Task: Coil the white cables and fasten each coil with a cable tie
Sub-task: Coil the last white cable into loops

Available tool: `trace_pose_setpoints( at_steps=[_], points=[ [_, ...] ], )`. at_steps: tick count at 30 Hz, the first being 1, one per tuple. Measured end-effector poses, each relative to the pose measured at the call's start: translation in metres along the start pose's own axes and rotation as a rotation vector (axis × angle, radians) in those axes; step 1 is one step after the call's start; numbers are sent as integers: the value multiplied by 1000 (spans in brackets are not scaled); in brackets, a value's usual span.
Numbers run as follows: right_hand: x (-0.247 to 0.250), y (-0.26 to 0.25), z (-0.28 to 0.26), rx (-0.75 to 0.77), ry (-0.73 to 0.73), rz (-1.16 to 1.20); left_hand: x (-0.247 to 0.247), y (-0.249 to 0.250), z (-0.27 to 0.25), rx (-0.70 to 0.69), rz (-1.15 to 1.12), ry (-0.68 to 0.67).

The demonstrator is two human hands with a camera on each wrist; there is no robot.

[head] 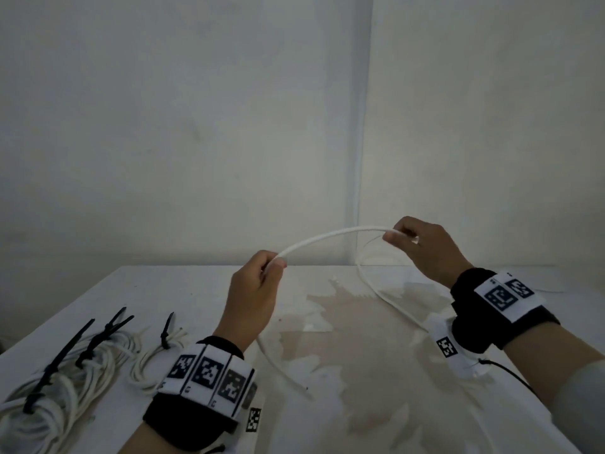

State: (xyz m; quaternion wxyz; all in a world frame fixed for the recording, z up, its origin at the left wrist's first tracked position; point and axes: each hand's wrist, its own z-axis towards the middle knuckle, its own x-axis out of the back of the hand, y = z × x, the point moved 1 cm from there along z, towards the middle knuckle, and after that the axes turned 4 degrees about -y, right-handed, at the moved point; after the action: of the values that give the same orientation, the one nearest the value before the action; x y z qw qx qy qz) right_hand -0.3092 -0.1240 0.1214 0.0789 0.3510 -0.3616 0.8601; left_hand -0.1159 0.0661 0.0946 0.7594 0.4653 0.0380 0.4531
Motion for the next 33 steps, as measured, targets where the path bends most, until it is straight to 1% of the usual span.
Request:
trace_pose_setpoints(
  at_steps=[2,5,7,9,10,11,13,14,15,17,18,20,22,25,26,27,29,30,31,33],
  points=[
    [-2,10,-4,-8,-45,-59,5,3,3,-24,-8,100],
    [1,33,-9,-51,-32,-79,20,5,11,-5,-32,286],
    [6,47,-11,-87,-10,-94,30,4,15,-2,-18,332],
    [5,52,-15,-59,-24,-96,31,5,15,-42,54,308],
    [1,51,-17,-36,-58,-125,30,6,14,-75,96,294],
    [-4,48,-17,-12,-105,-192,26,6,12,-102,129,285],
    [-17,43,-16,4,-217,-417,18,7,10,-134,161,273],
    [-23,39,-15,-5,-275,-511,13,7,10,-131,165,268],
    [-29,35,-15,-10,-319,-554,9,7,10,-102,157,260],
    [-39,27,-17,24,-367,-488,5,2,14,19,130,228],
    [-41,23,-20,43,-353,-392,5,-2,16,81,135,212],
    [-39,21,-23,64,-251,-208,8,-12,18,166,172,182],
    [-35,29,-20,72,-148,-152,13,-22,18,234,168,172],
    [-35,37,-17,103,-84,-152,13,-30,17,285,153,169],
    [-37,39,-15,115,-102,-183,11,-30,17,287,151,172],
    [-40,37,-14,104,-167,-255,9,-30,17,282,147,183],
    [-47,33,-16,46,-348,-432,5,-27,17,254,141,226],
    [-51,30,-18,46,-388,-466,4,-25,18,235,138,249],
    [-53,28,-21,67,-390,-461,3,-23,19,218,134,264],
    [-54,19,-25,129,-327,-402,1,-21,19,206,129,266]
  ],
)
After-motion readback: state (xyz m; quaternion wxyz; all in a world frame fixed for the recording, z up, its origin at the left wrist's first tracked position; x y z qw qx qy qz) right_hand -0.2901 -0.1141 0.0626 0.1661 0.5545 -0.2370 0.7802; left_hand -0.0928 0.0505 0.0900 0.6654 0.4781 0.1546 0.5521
